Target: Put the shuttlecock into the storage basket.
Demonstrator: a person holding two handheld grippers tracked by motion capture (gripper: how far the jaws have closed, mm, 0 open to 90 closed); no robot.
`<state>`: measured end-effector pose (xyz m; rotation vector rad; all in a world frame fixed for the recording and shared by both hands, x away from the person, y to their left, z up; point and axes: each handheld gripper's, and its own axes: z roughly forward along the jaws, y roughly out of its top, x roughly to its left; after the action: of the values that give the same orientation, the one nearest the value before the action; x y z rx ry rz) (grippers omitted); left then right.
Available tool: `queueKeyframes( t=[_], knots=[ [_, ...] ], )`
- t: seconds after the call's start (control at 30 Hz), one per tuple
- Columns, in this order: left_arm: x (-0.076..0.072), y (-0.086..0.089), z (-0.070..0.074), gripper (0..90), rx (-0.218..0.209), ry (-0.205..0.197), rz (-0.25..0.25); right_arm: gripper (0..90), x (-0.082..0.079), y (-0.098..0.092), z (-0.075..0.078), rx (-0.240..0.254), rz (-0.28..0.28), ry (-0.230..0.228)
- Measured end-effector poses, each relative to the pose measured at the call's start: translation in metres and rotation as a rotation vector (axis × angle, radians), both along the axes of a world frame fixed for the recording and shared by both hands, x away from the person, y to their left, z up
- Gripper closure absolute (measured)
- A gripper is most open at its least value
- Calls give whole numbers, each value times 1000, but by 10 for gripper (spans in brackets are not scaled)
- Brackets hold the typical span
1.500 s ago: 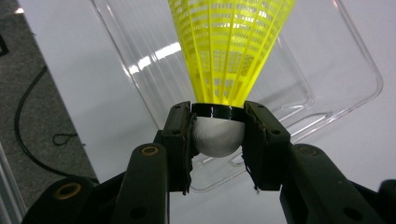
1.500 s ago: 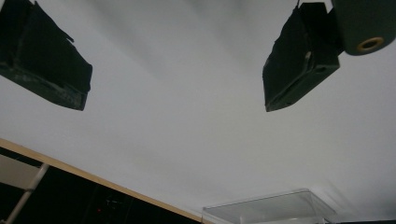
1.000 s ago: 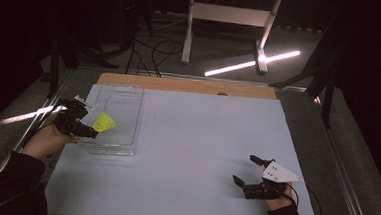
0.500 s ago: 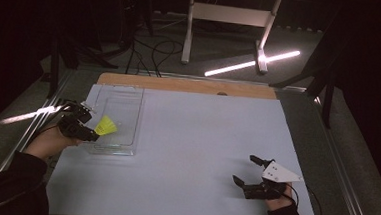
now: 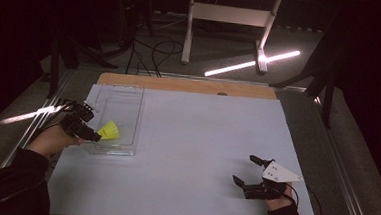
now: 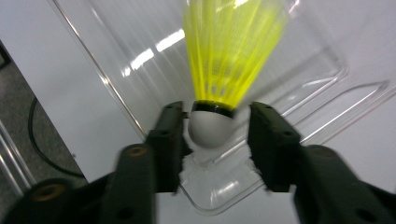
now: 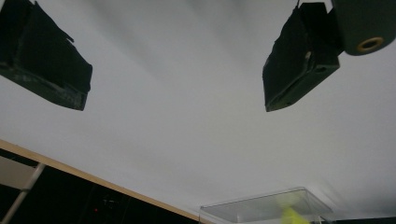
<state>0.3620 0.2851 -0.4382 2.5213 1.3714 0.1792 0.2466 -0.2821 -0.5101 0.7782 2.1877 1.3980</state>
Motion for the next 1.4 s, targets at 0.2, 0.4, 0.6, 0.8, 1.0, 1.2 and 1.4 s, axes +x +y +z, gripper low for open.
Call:
queueKeyframes(
  t=[0.2, 0.4, 0.6, 0.8, 1.0, 1.2, 1.4],
  knots=[
    [2, -5, 12, 477, -8, -24, -15, 86, 0, 0, 0, 1, 1, -1],
    [2, -10, 14, 347, -13, -35, -15, 86, 0, 0, 1, 0, 1, -2],
    [1, -16, 17, 222, -22, -66, -20, 86, 0, 0, 0, 1, 0, -1],
    [3, -23, 24, 135, -55, -74, -21, 87, 0, 0, 0, 2, 1, -4],
    [6, -31, 30, 4, -75, -75, -43, 86, -1, -1, 0, 8, -1, 0],
    [7, -44, 36, 0, -103, -105, -101, 87, 0, -1, 1, 7, 2, -5],
    [13, -56, 42, 0, -160, -119, -144, 86, 0, -1, 1, 9, 1, -2]
  ],
)
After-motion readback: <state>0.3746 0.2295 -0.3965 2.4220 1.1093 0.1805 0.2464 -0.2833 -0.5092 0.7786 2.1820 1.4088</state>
